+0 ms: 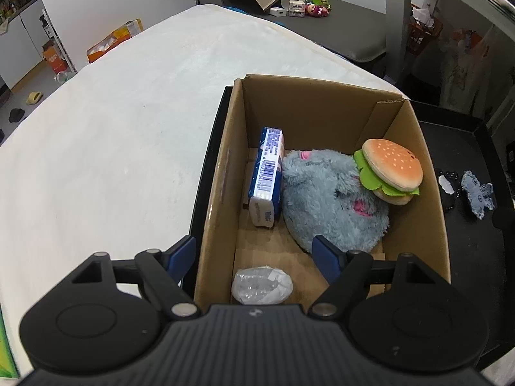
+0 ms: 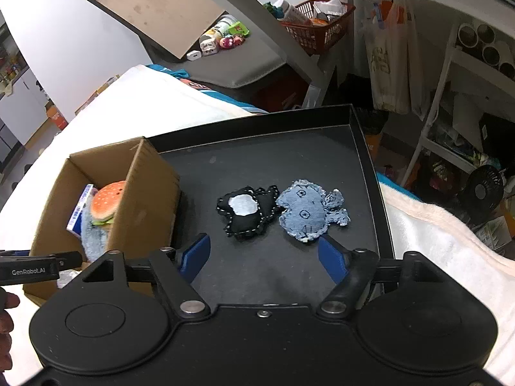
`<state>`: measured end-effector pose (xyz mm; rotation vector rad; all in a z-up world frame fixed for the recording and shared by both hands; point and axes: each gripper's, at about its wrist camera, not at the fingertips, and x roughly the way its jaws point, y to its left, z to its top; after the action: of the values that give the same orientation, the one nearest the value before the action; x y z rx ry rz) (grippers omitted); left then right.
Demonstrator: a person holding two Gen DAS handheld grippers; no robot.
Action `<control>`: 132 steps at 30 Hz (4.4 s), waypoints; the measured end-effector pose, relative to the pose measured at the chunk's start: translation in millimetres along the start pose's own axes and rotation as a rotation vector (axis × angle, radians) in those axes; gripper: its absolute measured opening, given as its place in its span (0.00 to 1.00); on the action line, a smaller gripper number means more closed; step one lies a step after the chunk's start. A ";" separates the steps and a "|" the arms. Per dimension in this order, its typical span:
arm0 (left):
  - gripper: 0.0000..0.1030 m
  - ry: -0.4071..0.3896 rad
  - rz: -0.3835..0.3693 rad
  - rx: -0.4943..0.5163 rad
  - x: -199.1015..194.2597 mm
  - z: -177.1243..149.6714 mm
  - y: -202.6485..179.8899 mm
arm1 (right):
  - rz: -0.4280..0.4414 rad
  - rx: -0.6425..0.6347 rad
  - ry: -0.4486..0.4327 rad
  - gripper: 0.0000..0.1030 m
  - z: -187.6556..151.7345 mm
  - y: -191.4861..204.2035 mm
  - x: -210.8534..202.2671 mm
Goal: Organize soft objects
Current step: 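Lower the right gripper onto the blue denim plush and grasp it, then carry the denim plush into the box and release it with the right gripper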
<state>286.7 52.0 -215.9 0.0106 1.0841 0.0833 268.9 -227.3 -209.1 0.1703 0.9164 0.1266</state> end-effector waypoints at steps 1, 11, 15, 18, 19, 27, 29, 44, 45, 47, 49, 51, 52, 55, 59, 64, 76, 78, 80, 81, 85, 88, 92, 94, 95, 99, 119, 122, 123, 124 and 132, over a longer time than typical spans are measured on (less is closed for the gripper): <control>0.76 0.002 0.005 0.001 1.0 0.6 -1.1 | 0.001 0.002 0.003 0.69 0.2 -2.0 2.0; 0.76 -0.003 0.038 0.007 6.6 7.1 -3.2 | -0.006 0.026 0.025 0.60 6.7 -18.4 24.1; 0.76 0.008 0.042 -0.002 10.9 7.3 -1.7 | -0.008 0.029 0.024 0.59 11.4 -20.2 35.3; 0.76 0.012 0.048 0.005 14.1 8.5 -3.3 | -0.016 0.028 0.027 0.59 13.3 -21.0 41.8; 0.76 0.012 0.050 0.007 14.9 9.1 -4.1 | -0.018 0.029 0.029 0.58 13.9 -21.5 43.7; 0.76 0.000 0.058 0.012 16.5 12.0 -2.3 | -0.032 0.039 0.049 0.55 20.7 -27.3 62.9; 0.76 0.004 0.058 0.013 18.4 12.2 -0.1 | -0.047 0.041 0.052 0.55 22.7 -27.6 68.7; 0.76 0.013 0.036 0.004 18.7 10.3 7.9 | -0.171 -0.117 0.066 0.23 18.6 -11.6 75.5; 0.76 0.013 0.033 0.000 18.3 10.0 8.9 | -0.156 -0.105 0.076 0.23 19.3 -13.4 73.3; 0.76 0.018 0.026 -0.008 17.7 9.0 10.5 | -0.132 -0.093 0.097 0.21 17.6 -14.9 69.1; 0.76 0.019 0.017 -0.010 15.5 7.1 10.8 | -0.131 -0.094 0.104 0.20 12.7 -13.8 64.6; 0.76 0.013 0.010 -0.004 12.4 5.5 10.3 | -0.126 -0.081 0.110 0.20 6.8 -12.9 59.9; 0.76 0.010 0.007 -0.001 10.3 5.0 10.2 | -0.124 -0.074 0.111 0.20 4.5 -13.0 57.4; 0.76 0.002 -0.004 -0.004 4.6 3.7 12.2 | -0.114 -0.064 0.113 0.20 -1.5 -12.6 47.8; 0.76 0.002 -0.020 -0.013 -0.5 1.9 16.3 | -0.102 -0.060 0.104 0.20 -3.8 -8.6 35.1; 0.76 -0.008 -0.046 -0.017 -6.4 0.2 20.4 | -0.084 -0.062 0.086 0.20 -2.0 -0.8 22.3; 0.76 -0.027 -0.115 -0.034 -15.4 -5.0 32.0 | -0.044 -0.098 0.017 0.20 11.9 32.8 -11.0; 0.76 -0.033 -0.124 -0.033 -16.8 -6.2 33.5 | -0.034 -0.108 0.005 0.20 14.5 39.7 -15.5; 0.75 -0.040 -0.134 -0.031 -17.6 -7.8 34.4 | -0.023 -0.117 -0.004 0.21 16.9 47.8 -19.6; 0.75 -0.042 -0.139 -0.030 -17.5 -8.3 34.6 | -0.017 -0.122 -0.007 0.21 17.7 51.8 -21.6; 0.73 -0.044 -0.165 -0.023 -15.9 -10.8 36.8 | 0.000 -0.142 -0.016 0.21 19.2 68.0 -28.7; 0.73 -0.042 -0.181 -0.024 -13.5 -12.3 39.3 | 0.012 -0.154 -0.019 0.21 20.5 79.4 -32.6; 0.66 -0.049 -0.195 -0.034 -11.6 -13.1 45.0 | 0.029 -0.170 -0.020 0.21 22.3 94.2 -36.2; 0.61 -0.050 -0.207 -0.042 -10.9 -13.7 48.4 | 0.041 -0.178 -0.019 0.21 22.4 103.1 -36.9; 0.57 -0.051 -0.214 -0.046 -10.7 -14.2 49.5 | 0.048 -0.183 -0.017 0.21 22.6 107.4 -37.2; 0.42 -0.043 -0.239 -0.054 -8.6 -15.6 55.0 | 0.069 -0.211 -0.011 0.21 21.3 126.2 -37.0; 0.15 -0.034 -0.276 -0.080 -3.2 -23.9 71.2 | 0.134 -0.235 0.093 0.34 4.2 168.3 -16.4; 0.15 -0.032 -0.272 -0.078 -3.8 -23.7 70.9 | 0.137 -0.228 0.086 0.40 4.0 166.6 -18.9; 0.15 -0.032 -0.271 -0.078 -4.2 -23.5 70.5 | 0.136 -0.226 0.084 0.40 4.2 165.3 -19.6; 0.15 -0.032 -0.266 -0.077 -4.9 -23.2 69.9 | 0.136 -0.223 0.080 0.40 4.6 163.5 -21.1; 0.19 -0.055 -0.229 -0.066 -12.6 -18.1 59.9 | 0.122 -0.215 0.030 0.40 9.6 142.5 -35.7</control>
<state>261.1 110.2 -210.2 -0.1693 1.0205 -0.0875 249.8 -95.1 -147.2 0.0246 0.9156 0.3398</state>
